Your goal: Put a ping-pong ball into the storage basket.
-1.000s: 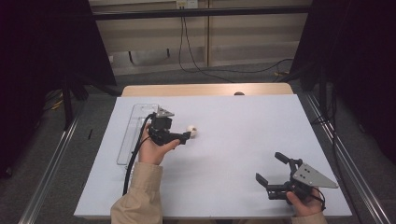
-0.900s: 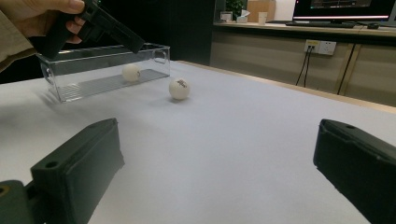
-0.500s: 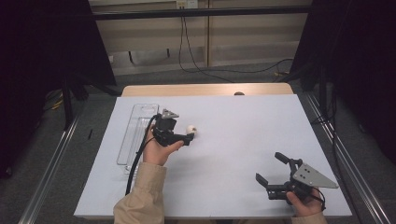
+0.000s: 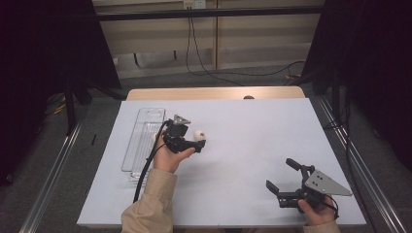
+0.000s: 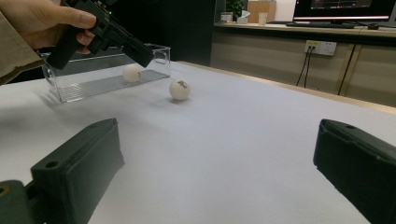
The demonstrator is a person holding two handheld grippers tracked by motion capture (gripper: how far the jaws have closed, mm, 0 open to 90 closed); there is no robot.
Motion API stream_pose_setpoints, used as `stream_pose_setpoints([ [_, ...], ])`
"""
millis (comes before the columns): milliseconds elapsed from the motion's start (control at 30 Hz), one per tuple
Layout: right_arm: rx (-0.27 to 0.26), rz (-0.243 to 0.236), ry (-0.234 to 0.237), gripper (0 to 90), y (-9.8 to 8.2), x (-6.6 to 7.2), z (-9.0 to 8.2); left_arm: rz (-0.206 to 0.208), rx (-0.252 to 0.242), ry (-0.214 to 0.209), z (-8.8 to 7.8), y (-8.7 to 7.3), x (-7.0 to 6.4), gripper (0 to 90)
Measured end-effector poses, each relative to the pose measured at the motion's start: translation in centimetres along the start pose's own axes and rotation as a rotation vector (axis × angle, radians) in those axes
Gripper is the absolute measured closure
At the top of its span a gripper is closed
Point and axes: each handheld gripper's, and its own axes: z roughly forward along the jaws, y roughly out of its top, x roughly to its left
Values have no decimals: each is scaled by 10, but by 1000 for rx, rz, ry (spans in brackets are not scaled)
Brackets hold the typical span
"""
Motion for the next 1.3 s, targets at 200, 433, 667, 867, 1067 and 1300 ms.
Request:
stream_pose_setpoints([
  [200,1,-2,0,4,0,0,0,-1,14,3,4,-1,0,142],
  [433,1,-1,-1,4,0,0,0,-1,26,8,8,-2,-1,142],
  [667,1,-1,1,4,0,0,0,-1,25,17,12,-2,-2,138],
  [867,2,-1,1,4,0,0,0,-5,40,16,16,-3,-1,138],
  [1067,2,-2,1,4,0,0,0,-34,25,19,18,-3,-1,139],
  [1300,2,-1,1,4,0,0,0,-29,27,24,21,-3,0,138],
])
